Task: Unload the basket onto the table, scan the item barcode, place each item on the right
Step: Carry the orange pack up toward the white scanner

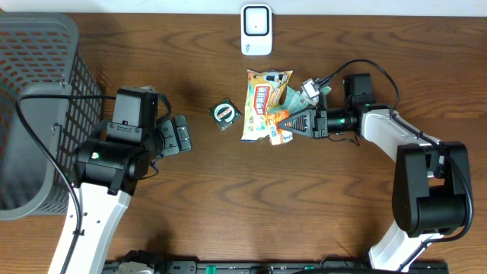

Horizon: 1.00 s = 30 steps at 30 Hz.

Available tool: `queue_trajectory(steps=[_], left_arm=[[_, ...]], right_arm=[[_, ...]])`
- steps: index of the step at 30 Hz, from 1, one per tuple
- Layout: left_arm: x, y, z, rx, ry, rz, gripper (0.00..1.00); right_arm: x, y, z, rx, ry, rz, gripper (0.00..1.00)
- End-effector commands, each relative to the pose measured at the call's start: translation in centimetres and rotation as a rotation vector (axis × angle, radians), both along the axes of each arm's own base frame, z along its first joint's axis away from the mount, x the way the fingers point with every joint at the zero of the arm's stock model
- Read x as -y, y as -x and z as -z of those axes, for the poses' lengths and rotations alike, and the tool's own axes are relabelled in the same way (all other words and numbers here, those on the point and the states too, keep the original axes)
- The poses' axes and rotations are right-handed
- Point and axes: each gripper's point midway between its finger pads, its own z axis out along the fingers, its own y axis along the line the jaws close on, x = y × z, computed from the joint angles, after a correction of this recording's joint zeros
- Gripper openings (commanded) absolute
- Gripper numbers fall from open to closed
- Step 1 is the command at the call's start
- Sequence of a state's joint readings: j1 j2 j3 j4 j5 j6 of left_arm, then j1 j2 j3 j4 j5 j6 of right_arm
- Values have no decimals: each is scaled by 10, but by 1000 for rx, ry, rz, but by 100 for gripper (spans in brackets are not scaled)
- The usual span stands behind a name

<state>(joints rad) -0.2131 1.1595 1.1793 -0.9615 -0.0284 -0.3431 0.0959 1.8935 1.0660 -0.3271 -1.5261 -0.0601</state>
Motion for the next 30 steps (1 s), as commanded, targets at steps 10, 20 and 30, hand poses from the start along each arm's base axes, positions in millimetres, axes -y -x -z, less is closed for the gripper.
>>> queue_trajectory(steps=[10,20,30], left_arm=[[0,-2,-2,5,7,-9,98],[0,-2,-2,5,7,-9,98],[0,-2,-2,5,7,-9,98]], right_arm=[[-2,-3,0,25,2,-4,1],[-1,-5,4,26,28,9,1],[-1,-5,4,27,28,9,1]])
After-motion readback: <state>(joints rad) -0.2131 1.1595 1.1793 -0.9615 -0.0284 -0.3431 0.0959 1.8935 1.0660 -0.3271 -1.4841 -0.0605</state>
